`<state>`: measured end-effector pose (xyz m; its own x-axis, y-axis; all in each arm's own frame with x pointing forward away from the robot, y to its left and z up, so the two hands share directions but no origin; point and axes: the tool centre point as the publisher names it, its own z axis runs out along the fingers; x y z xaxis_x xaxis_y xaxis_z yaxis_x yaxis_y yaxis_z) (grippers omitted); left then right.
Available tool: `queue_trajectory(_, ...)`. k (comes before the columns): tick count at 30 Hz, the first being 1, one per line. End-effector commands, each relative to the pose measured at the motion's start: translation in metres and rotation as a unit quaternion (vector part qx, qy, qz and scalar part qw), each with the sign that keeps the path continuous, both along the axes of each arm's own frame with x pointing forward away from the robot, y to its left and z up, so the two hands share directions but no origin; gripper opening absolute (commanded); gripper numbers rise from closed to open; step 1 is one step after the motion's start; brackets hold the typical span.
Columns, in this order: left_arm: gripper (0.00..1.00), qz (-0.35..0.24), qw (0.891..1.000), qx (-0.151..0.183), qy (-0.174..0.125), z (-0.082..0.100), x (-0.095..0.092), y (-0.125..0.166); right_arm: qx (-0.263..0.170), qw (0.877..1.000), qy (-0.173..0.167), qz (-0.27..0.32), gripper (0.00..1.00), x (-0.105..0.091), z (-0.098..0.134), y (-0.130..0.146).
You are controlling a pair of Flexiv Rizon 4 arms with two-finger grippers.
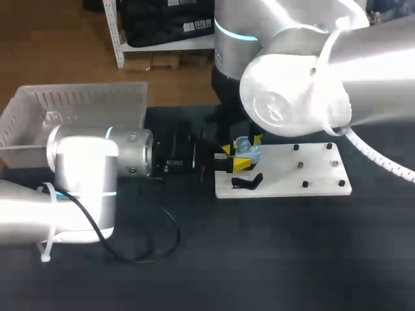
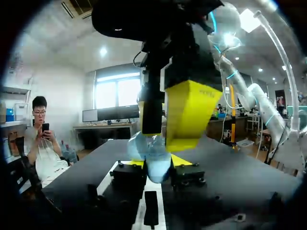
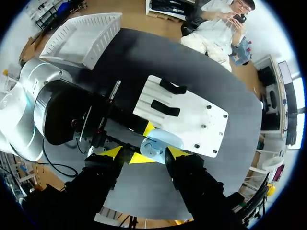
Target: Pick up each earbud case from the left stands, insert the matching earbuds, close the lid, and place the case in the box.
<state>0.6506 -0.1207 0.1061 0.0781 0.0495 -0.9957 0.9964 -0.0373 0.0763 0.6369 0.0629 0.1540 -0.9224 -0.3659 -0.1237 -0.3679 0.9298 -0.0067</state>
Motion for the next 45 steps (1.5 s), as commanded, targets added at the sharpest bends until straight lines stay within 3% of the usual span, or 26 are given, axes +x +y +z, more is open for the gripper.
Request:
queue_trajectory(1, 0.00, 0.000, 1.000, -0.002, -0.001, -0.001, 0.001, 0.000, 0.011, 1.000, -0.013, -0.001, 0.64, -0.007, 0.005, -0.005)
queue_trajectory(2, 0.00, 0.000, 1.000, -0.002, -0.001, -0.001, 0.001, 0.000, 0.013, 1.000, -0.014, -0.002, 0.67, -0.007, 0.007, -0.005)
queue_trajectory(4, 0.00, 0.000, 1.000, -0.002, -0.001, -0.001, 0.001, 0.000, 0.022, 1.000, -0.020, -0.009, 0.99, -0.005, 0.013, -0.006)
queue_trajectory(5, 0.00, 0.000, 1.000, -0.002, -0.001, -0.001, 0.001, 0.000, 0.025, 0.999, -0.021, -0.013, 1.00, -0.004, 0.015, -0.007)
queue_trajectory(12, 0.00, 0.000, 1.000, -0.002, -0.001, -0.001, 0.001, 0.000, 0.046, 0.991, -0.026, -0.123, 1.00, 0.033, 0.021, -0.031)
queue_trajectory(22, 0.00, 0.000, 1.000, -0.002, -0.001, -0.001, 0.001, 0.000, 0.015, 0.983, 0.015, -0.183, 1.00, 0.071, -0.003, -0.061)
queue_trajectory(28, 0.00, 0.000, 1.000, -0.002, -0.001, -0.001, 0.001, 0.000, 0.004, 0.982, 0.037, -0.187, 1.00, 0.067, -0.016, -0.069)
queue_trajectory(41, 0.00, 0.000, 1.000, -0.002, -0.001, -0.001, 0.001, 0.000, -0.014, 0.981, 0.096, -0.165, 1.00, 0.029, -0.022, -0.074)
queue_trajectory(45, 0.00, 0.000, 1.000, -0.002, -0.001, -0.001, 0.001, 0.000, -0.020, 0.983, 0.088, -0.162, 1.00, 0.026, -0.021, -0.072)
